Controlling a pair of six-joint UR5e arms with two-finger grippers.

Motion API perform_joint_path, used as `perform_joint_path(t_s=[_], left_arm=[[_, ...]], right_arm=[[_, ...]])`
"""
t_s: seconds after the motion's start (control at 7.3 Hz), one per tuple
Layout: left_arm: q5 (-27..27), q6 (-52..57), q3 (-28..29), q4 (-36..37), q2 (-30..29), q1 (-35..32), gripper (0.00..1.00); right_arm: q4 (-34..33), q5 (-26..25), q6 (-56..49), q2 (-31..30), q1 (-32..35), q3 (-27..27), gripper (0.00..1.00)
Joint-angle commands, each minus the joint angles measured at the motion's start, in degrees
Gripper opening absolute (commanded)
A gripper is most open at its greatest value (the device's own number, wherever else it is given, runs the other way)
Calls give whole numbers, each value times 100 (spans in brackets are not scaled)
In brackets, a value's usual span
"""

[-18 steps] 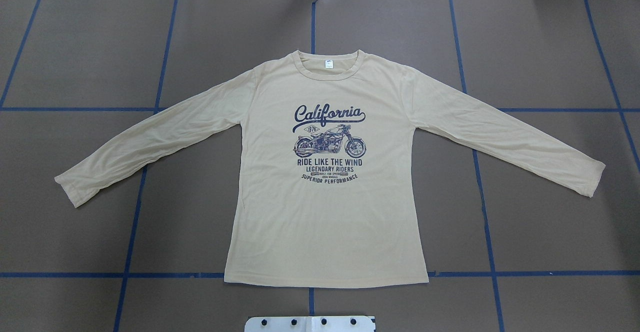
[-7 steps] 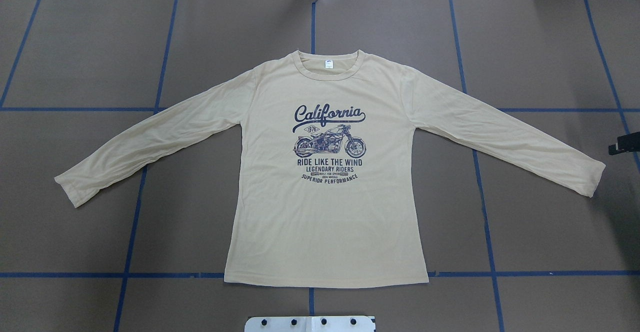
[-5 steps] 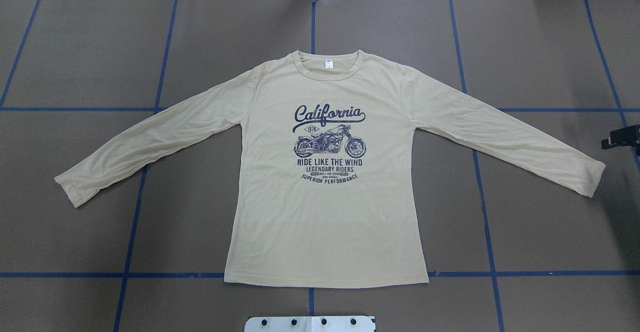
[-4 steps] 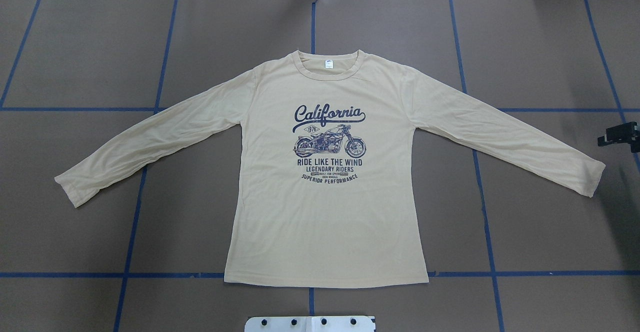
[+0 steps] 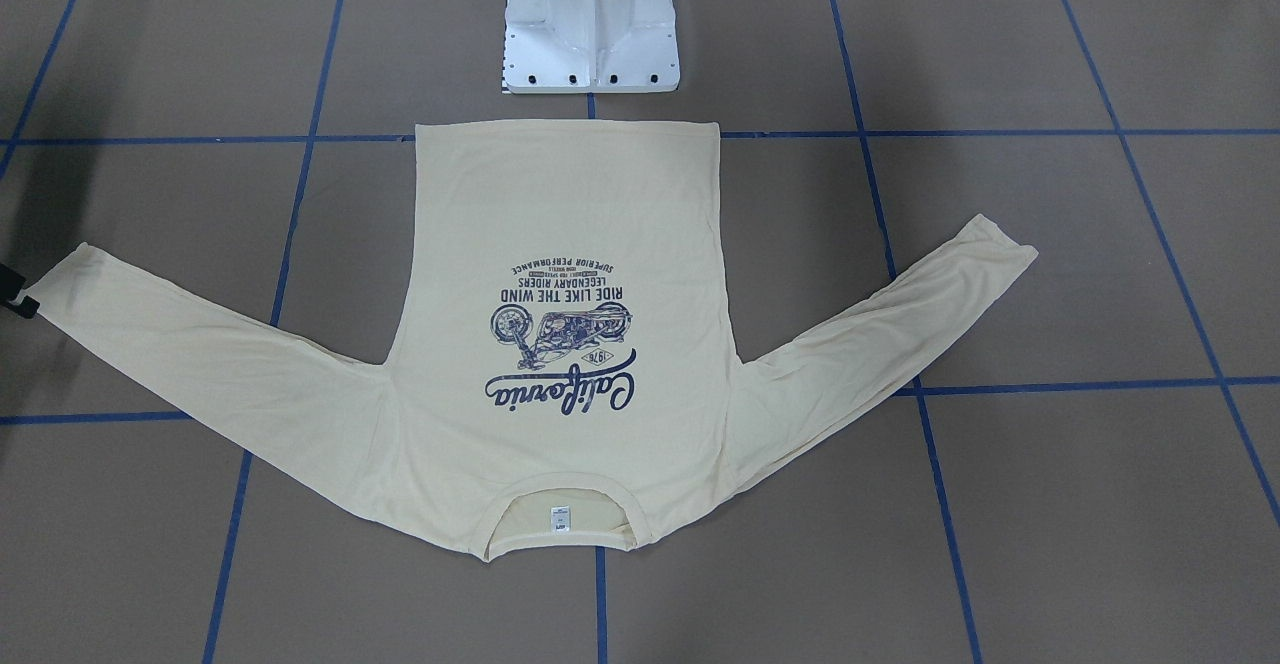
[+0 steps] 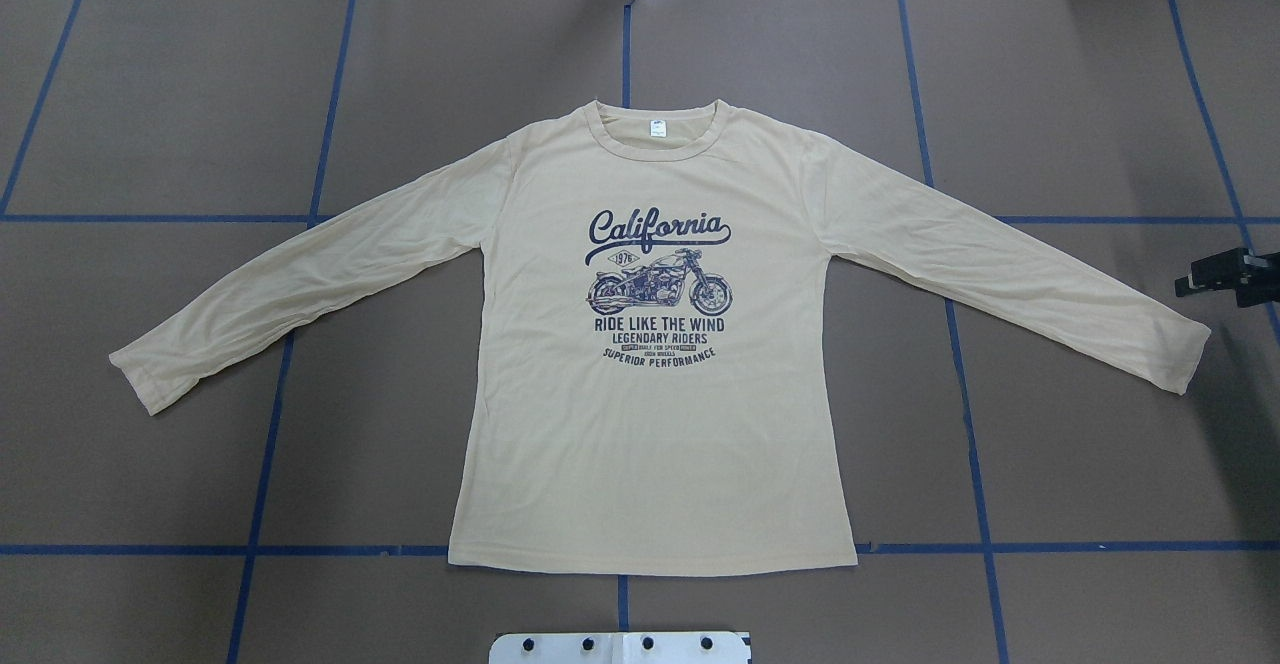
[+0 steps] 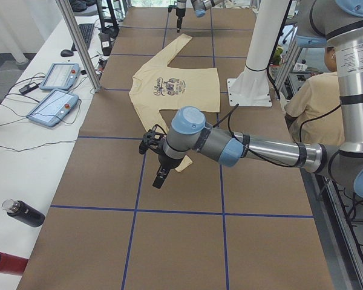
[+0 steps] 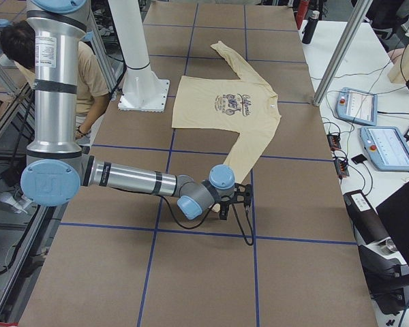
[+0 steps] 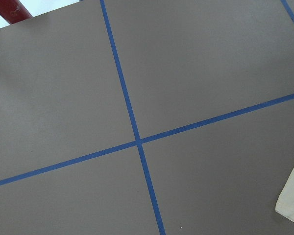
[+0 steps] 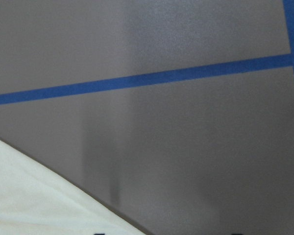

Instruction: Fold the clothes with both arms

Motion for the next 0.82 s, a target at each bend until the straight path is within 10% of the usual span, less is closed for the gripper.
perform_joint_path(t_s=[0.0,0.68], left_arm=[[0,0,-8,8,0,0,100],[0,-9,-16,9,0,0,100]], right_arm=[[108,206,22,-52,-35,-70,88],[82,243,31,-78,-114,-79,73]])
